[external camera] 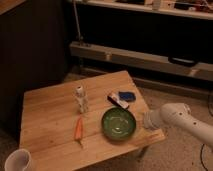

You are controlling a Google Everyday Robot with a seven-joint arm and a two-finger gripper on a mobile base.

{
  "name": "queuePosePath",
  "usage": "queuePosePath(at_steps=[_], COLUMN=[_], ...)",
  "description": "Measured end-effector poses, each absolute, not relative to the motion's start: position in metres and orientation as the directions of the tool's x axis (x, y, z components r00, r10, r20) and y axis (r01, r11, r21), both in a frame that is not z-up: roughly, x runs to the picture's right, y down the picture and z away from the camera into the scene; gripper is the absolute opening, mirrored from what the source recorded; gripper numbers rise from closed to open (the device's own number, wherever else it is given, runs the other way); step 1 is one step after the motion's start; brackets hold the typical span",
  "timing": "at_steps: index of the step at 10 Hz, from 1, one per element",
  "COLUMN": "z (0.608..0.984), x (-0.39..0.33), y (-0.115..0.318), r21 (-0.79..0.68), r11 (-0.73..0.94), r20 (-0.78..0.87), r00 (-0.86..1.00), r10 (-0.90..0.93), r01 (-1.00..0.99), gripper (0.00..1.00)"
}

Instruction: Push the ceramic bowl across the table

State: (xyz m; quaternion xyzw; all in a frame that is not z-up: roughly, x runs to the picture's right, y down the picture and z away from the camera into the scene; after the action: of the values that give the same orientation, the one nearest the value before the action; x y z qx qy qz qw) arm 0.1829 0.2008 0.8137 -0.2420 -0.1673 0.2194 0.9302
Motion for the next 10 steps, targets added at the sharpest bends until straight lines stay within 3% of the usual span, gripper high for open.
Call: queuePosePath(at_steps=[4,10], z=[0.832,0.827], x=[0.178,0.142], y=[0.206,0.174], r21=[-0.566,-0.575], r11=[0.77,0.793], r20=[0.236,0.357], r00=[0.838,0.812], r10=[0.492,0.463], r01=[-0.294,-0.199], gripper=[0.8,0.8])
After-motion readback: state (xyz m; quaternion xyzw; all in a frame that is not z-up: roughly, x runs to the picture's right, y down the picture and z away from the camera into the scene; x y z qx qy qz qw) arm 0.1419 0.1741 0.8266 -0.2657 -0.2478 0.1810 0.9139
